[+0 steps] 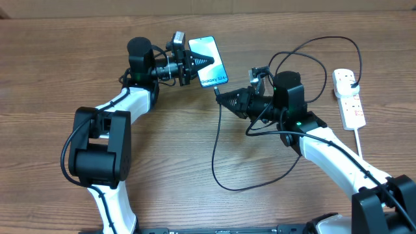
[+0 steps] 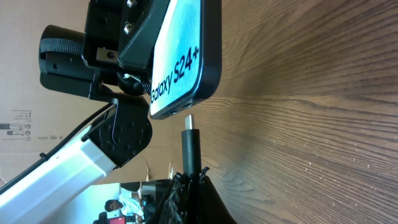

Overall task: Plug charger to phone and switch on socket
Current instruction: 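Align and push the plug into the phone's charging port, then open the right gripper and withdraw it from the plug, then lower the phone onto the table and release it with the left gripper, then move the right gripper to the power strip switch and press it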

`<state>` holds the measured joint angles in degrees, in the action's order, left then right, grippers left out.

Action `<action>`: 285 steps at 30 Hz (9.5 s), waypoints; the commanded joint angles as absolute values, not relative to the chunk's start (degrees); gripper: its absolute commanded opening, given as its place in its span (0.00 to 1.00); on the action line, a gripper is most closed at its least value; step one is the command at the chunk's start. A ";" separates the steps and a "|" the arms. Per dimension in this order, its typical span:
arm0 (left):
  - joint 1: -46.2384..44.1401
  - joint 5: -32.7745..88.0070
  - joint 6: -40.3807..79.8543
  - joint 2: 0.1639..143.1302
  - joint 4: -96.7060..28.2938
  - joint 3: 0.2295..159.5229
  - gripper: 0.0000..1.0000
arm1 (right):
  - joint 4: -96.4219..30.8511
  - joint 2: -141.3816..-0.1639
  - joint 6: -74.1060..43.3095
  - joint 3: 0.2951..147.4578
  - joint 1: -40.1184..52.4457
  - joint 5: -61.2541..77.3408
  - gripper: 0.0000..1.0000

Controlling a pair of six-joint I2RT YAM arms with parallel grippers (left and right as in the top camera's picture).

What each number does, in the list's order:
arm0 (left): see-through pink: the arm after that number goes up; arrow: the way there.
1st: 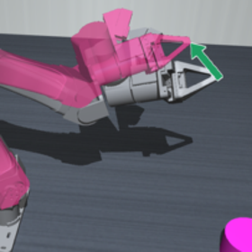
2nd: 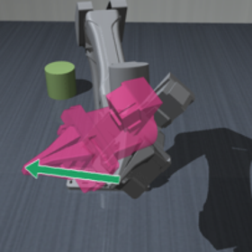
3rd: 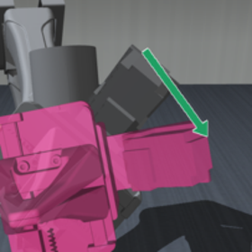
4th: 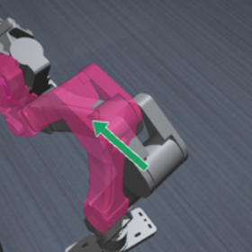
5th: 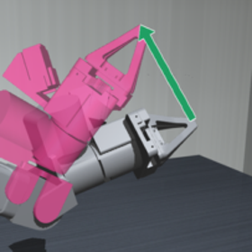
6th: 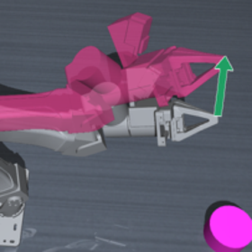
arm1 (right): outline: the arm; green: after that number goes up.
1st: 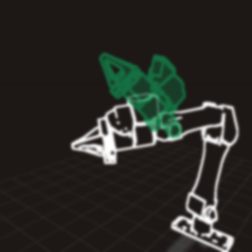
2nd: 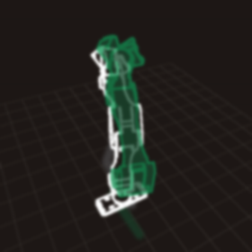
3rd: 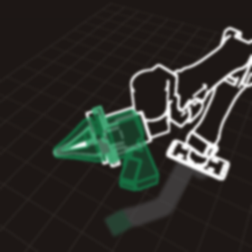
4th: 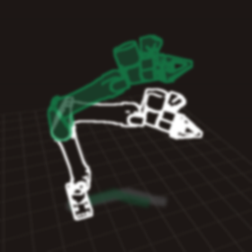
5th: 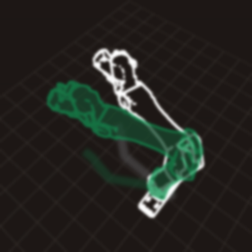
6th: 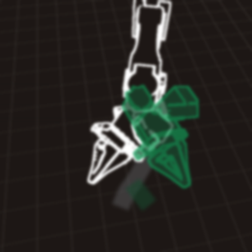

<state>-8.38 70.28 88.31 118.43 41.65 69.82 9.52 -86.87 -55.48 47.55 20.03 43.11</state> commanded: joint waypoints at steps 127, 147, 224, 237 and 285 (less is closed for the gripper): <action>-14.00 90.54 78.41 118.39 41.87 71.31 0.04 | 13.26 -86.87 -48.29 48.01 17.21 34.83 0.04; -15.16 90.56 76.38 118.39 41.85 71.26 0.04 | 13.45 -86.87 -48.12 48.21 13.08 40.47 0.04; -9.06 34.87 25.71 118.41 -27.16 69.58 0.34 | -17.54 -71.72 -23.70 49.25 9.67 49.17 0.81; -8.45 18.46 29.56 118.41 -40.07 69.58 1.00 | -20.29 -71.66 -22.17 49.25 9.41 48.97 0.81; -21.56 24.71 13.30 118.04 -72.62 121.78 0.99 | -18.74 -101.51 -25.98 69.82 -33.89 16.49 0.04</action>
<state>-21.71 24.01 14.74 118.39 -72.84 120.49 -19.97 -99.26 -25.39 68.27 -33.76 18.79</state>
